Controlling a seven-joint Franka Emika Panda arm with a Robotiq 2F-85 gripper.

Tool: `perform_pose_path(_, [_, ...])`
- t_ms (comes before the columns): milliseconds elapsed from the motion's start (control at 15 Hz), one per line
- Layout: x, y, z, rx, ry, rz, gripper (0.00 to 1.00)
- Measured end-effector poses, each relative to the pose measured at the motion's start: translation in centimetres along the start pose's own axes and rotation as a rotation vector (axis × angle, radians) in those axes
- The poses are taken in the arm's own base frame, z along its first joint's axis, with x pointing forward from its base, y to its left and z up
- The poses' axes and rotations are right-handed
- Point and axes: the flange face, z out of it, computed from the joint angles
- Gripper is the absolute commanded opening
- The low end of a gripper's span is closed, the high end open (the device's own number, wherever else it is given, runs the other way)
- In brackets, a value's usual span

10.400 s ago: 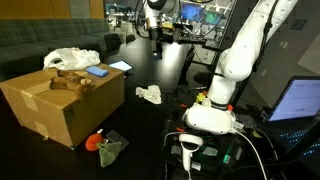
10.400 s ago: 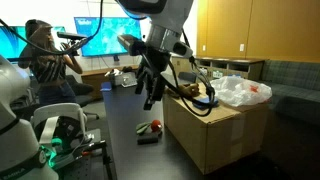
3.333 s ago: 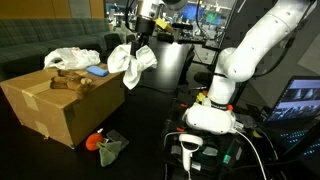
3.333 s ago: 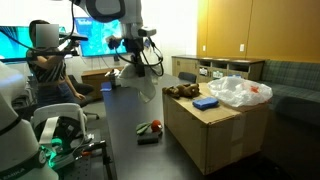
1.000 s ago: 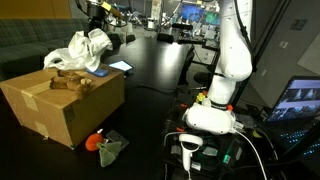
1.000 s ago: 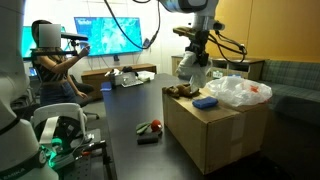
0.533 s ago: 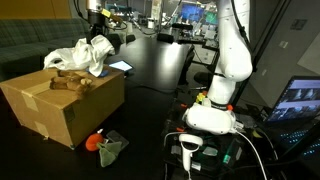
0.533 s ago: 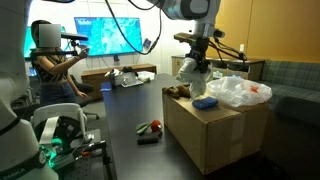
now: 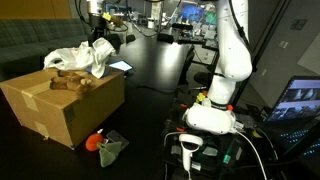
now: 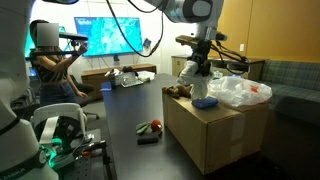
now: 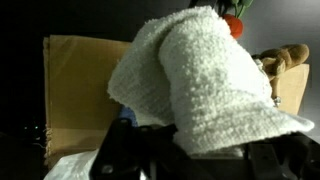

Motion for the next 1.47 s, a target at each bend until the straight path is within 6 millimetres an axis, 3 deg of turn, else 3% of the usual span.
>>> perform_pose_path(333, [-0.2,-1.1,-1.3,0.000,0.023,-0.019,0.01])
perform_pose_path(533, [-0.1,-0.8,-1.0,-0.003,0.018,-0.010,0.01])
perform_pose_path(1133, [-1.0,4.8,0.5,0.002,-0.017,0.056,0.00])
perform_pose_path(1467, [-2.0,6.3,3.9,0.018,-0.085,0.052,0.01])
